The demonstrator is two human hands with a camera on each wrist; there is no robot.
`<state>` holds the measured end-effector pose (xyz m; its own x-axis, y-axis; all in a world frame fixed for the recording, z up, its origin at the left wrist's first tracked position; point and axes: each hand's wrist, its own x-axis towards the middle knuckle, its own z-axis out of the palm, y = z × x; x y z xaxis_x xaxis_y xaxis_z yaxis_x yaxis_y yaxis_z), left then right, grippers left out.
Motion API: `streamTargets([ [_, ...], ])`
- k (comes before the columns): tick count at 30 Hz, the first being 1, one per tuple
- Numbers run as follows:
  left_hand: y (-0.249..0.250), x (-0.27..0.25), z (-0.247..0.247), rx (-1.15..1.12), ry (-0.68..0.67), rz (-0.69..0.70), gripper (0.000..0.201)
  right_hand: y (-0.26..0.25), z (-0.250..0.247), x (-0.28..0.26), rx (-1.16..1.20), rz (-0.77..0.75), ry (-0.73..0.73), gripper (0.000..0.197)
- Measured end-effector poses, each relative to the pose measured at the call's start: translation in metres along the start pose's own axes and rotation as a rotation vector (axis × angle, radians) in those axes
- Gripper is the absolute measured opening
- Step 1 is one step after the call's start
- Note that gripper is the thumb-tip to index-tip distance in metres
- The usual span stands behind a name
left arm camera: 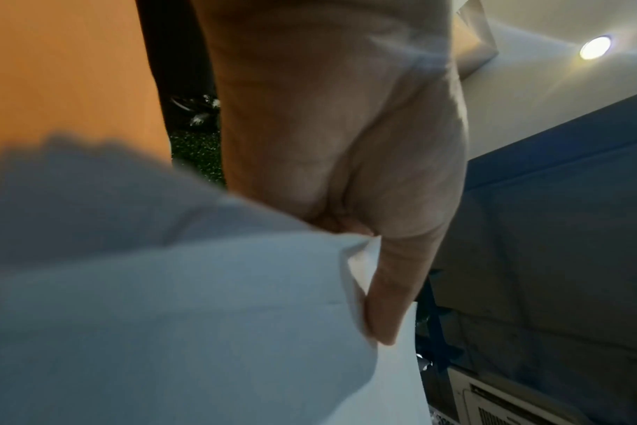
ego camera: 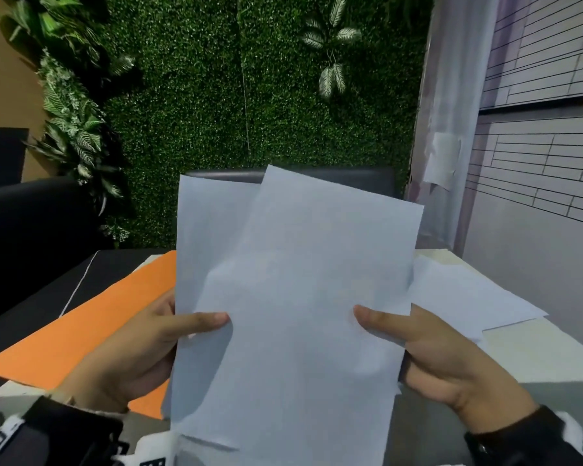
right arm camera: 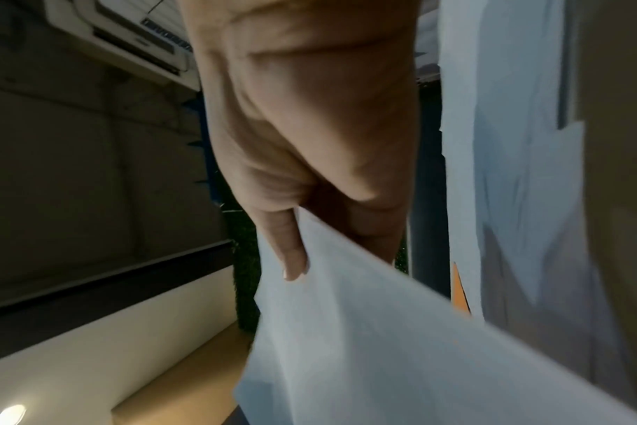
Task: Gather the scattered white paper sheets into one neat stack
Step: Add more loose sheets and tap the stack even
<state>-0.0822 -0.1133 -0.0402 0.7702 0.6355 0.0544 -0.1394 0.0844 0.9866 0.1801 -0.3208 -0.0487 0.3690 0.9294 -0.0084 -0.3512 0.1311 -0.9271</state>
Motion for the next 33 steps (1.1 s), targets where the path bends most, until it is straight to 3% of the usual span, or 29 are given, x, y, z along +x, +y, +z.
streamTargets([
  [9,0.046,0.018,0.015,0.018,0.012,0.252,0.032,-0.067,0.023,0.013,-0.215,-0.226,-0.013,0.039],
  [18,0.051,0.043,0.04,0.07,0.246,0.467,0.035,-0.073,0.041,0.044,-0.258,-0.523,0.175,0.042],
  [25,0.055,0.035,0.025,0.084,0.027,0.361,0.038,-0.078,0.015,0.048,-0.204,-0.333,0.035,0.052],
  [29,0.051,0.054,0.029,0.049,0.095,0.379,0.038,-0.073,0.007,0.06,-0.253,-0.273,0.052,0.052],
  [33,0.049,0.063,0.041,0.044,0.201,0.466,0.039,-0.066,0.015,0.063,-0.415,-0.382,0.137,0.035],
])
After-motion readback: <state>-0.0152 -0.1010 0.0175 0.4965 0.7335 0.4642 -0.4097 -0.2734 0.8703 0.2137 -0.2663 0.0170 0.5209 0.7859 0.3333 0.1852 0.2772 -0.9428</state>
